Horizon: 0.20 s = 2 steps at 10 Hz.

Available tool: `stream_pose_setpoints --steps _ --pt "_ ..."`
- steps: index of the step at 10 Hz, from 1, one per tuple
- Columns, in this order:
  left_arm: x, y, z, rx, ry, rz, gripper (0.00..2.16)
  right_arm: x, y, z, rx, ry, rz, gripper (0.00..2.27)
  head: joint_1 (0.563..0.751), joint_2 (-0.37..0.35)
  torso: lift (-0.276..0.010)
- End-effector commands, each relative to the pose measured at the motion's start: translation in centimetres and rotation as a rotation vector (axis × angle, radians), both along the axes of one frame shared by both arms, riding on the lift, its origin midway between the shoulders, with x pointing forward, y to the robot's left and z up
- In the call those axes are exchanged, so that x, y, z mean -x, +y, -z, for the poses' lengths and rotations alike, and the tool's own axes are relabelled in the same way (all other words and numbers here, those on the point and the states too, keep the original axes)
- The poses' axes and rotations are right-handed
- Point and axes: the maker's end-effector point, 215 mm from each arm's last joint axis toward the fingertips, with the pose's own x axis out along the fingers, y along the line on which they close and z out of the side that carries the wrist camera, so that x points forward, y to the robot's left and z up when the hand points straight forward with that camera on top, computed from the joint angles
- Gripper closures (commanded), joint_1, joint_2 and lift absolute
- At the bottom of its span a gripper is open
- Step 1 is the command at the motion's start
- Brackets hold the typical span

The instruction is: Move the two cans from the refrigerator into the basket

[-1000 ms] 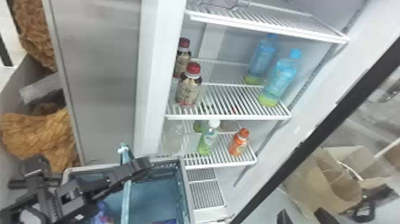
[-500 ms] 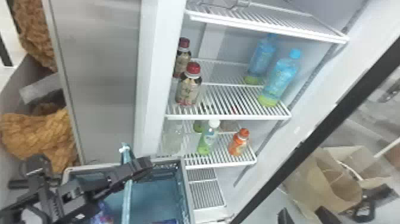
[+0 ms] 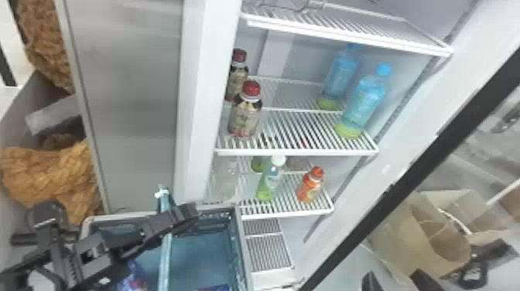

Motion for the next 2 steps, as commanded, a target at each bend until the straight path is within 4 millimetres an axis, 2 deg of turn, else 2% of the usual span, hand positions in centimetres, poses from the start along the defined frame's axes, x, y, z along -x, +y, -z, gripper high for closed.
stream_pose_setpoints --steps 1,2 --pt "0.00 0.00 0.00 0.000 0.000 0.000 1.19 -0.03 0.02 -0.13 -0.001 -0.003 0.000 0.13 0.695 -0.350 -0.031" --pt "0.00 0.00 0.00 0.000 0.000 0.000 1.19 0.05 -0.19 0.00 0.000 0.001 0.003 0.13 0.695 -0.350 -0.031"
